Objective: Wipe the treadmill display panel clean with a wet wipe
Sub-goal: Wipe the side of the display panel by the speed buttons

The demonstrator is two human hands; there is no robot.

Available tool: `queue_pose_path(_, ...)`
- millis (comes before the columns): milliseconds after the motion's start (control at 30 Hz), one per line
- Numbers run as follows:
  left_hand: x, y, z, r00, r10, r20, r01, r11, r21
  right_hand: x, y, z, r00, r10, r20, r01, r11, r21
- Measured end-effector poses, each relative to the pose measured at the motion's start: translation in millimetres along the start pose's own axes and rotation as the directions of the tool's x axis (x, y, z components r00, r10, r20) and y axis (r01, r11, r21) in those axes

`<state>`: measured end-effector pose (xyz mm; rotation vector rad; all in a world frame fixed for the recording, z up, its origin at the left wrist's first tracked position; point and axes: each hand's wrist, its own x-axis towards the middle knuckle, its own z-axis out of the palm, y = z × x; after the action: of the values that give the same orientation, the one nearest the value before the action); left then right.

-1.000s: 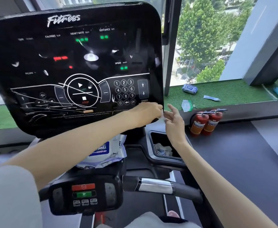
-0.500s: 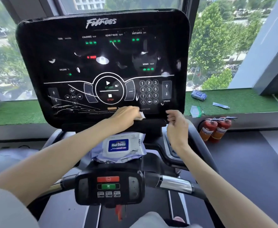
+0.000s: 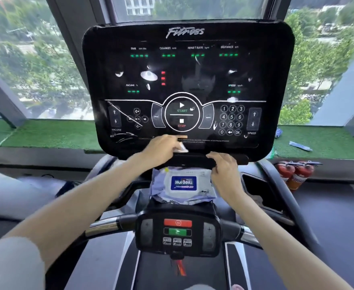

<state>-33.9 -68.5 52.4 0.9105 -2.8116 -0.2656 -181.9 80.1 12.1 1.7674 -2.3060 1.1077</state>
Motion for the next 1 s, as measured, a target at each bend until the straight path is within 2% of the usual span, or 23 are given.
queue_pose_path(133,25.8,61.0,20.2,0.993,0.12,-0.014,-0.121,0.99,-0.068,-0.8,6.6,3.0,0.999,-0.046,0.029,0.049,0.992,-0.12)
queue_pose_path(267,23.5,60.2,14.3,0.988,0.153,0.004,-0.153,0.987,-0.048,4.1,6.9,1.2,0.997,-0.054,0.05,0.063,0.98,-0.191)
queue_pose_path(433,-3.1,-6.7,-0.8,0.997,0.06,-0.041,-0.061,0.998,-0.009,6.9,-17.2,8.4,0.998,-0.047,0.033,0.051,0.99,-0.131)
queue_pose_path(567,-31.4,-61.6,-19.0,0.994,-0.1,-0.039,0.1,0.995,0.022,5.1,-41.0,25.9,0.99,-0.081,0.115,0.085,0.996,-0.028)
queue_pose_path(700,-64.3,-107.2,-24.0,0.969,-0.215,-0.124,0.214,0.977,-0.016,9.4,-49.5,31.6,0.985,-0.037,0.166,0.04,0.999,-0.017)
queue_pose_path(833,-78.0,-120.0,-23.6,0.931,-0.328,-0.159,0.315,0.943,-0.105,10.8,-46.3,30.2,0.98,-0.062,0.191,0.072,0.996,-0.045)
queue_pose_path(1000,-53.9,-85.0,-19.1,0.936,-0.314,-0.161,0.308,0.949,-0.063,13.6,-42.7,21.5,0.973,-0.071,0.218,0.088,0.994,-0.069)
